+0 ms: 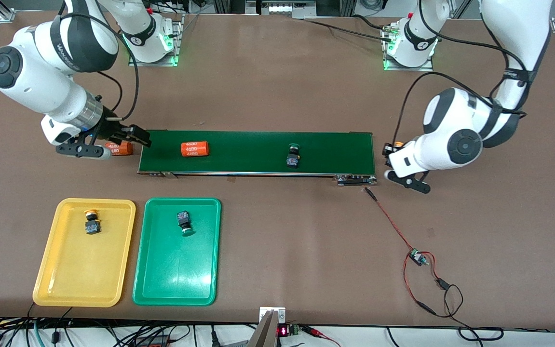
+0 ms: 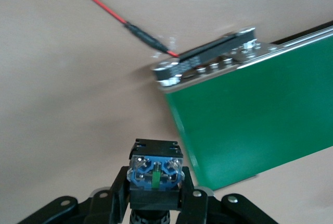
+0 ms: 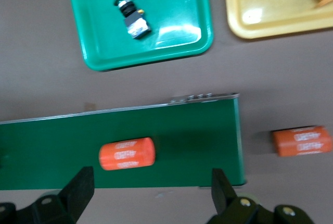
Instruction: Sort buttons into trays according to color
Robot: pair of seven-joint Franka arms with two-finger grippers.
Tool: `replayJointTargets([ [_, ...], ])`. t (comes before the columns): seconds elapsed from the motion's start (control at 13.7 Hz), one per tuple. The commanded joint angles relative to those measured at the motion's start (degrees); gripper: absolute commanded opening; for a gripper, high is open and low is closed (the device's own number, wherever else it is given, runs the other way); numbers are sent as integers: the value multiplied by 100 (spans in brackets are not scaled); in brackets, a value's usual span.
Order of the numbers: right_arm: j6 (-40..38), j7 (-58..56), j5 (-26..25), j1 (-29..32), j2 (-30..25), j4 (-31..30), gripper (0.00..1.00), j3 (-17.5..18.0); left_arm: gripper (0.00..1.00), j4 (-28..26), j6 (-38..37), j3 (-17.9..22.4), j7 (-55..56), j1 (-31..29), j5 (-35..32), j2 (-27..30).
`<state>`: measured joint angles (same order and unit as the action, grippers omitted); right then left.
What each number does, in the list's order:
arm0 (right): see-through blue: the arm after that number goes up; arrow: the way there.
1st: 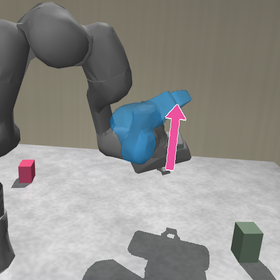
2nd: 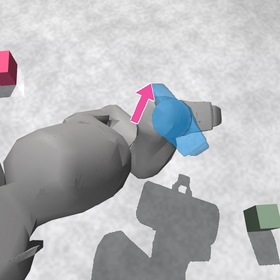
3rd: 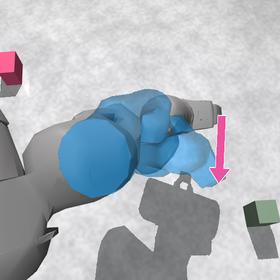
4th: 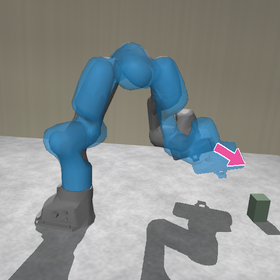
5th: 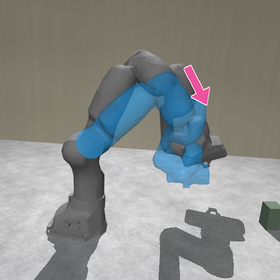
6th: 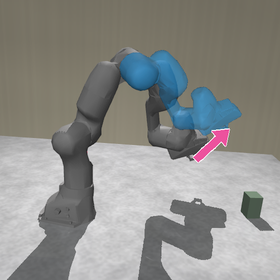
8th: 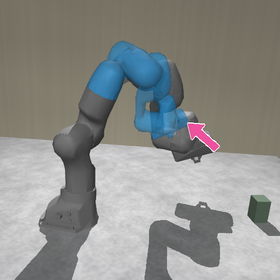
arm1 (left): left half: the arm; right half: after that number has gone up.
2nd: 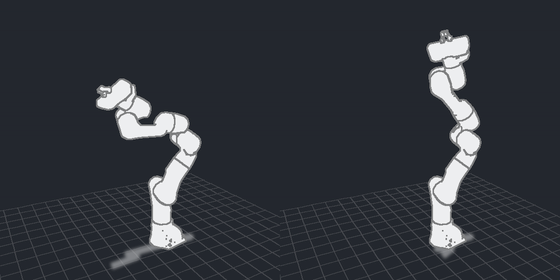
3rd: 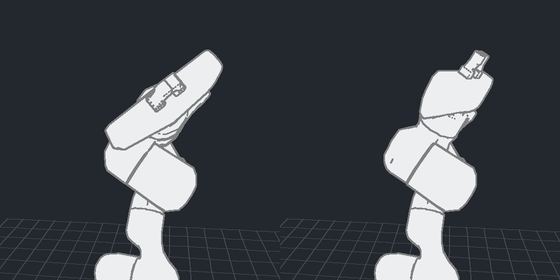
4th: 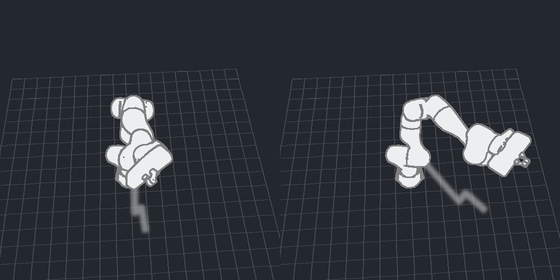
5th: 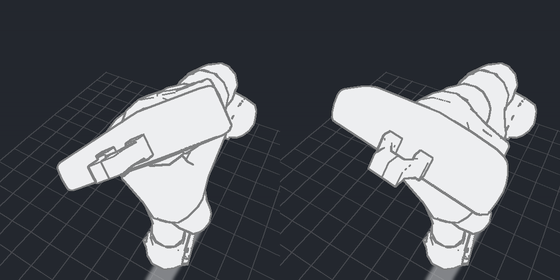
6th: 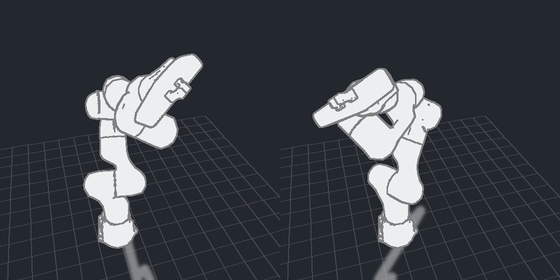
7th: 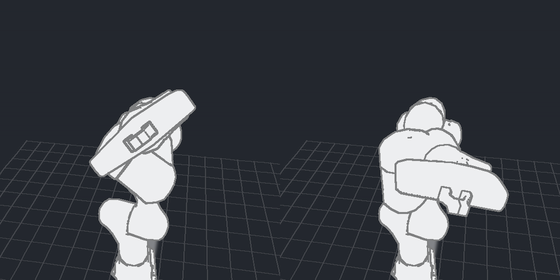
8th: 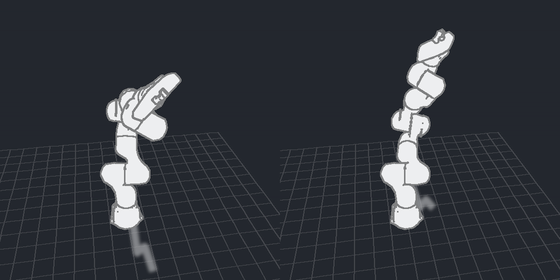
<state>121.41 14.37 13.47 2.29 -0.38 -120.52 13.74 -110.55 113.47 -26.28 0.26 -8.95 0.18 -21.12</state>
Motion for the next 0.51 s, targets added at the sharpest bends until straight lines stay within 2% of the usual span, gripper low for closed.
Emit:
replayJointTargets([
  [0.0, 540, 311, 234, -193, -365, -638, 100, 23, 0, -19, 105, 88, 771, 445, 140, 46],
  [0.29, 1050, 1593, 243, -264, -437, -789, 100, 900, 0, -317, 772, 88, 1249, 675, 140, 55],
  [0.44, 1122, 1622, 174, -264, -437, -894, 100, 1087, 0, -476, 1045, 88, 1345, 675, 140, 55],
])
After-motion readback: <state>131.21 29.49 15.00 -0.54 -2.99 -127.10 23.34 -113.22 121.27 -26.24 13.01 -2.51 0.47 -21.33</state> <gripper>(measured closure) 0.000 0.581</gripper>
